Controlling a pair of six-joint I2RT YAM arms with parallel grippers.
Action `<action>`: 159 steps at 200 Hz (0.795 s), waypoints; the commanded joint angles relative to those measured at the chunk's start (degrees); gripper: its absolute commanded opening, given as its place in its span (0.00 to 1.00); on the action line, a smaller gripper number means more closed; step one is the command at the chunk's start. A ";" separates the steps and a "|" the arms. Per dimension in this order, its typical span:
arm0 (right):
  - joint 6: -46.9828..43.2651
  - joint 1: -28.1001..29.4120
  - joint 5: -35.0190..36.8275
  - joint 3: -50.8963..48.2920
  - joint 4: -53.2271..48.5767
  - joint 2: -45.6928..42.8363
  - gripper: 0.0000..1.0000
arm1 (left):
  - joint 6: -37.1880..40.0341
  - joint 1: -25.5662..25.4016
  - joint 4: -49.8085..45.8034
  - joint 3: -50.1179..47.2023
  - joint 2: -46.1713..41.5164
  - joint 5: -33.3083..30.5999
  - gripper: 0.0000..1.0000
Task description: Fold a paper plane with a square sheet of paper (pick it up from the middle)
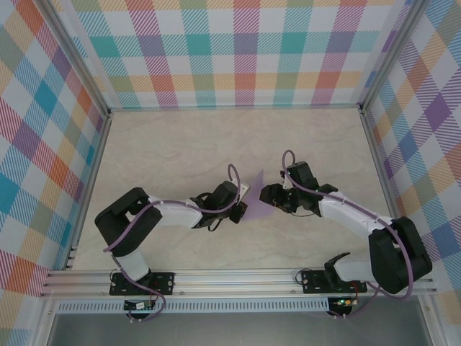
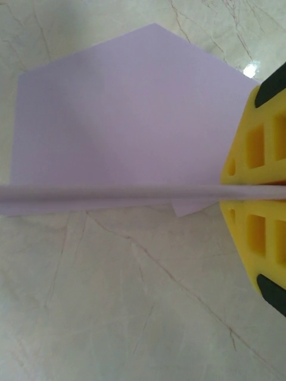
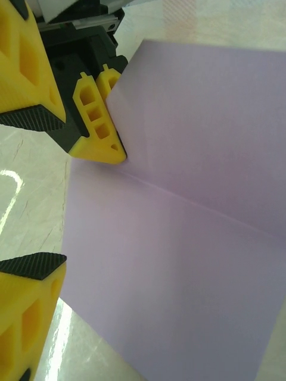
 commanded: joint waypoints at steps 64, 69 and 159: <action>1.56 0.00 -5.51 -2.81 9.12 7.38 0.49 | -0.42 -2.46 -0.25 3.84 3.41 5.86 0.12; 1.53 0.00 -5.80 -2.98 9.89 7.65 0.49 | -0.34 -2.50 -0.35 4.04 3.57 6.23 0.12; 1.82 0.00 -4.34 -3.85 10.94 6.14 0.51 | -2.81 -2.46 8.98 -4.40 -4.34 5.74 0.41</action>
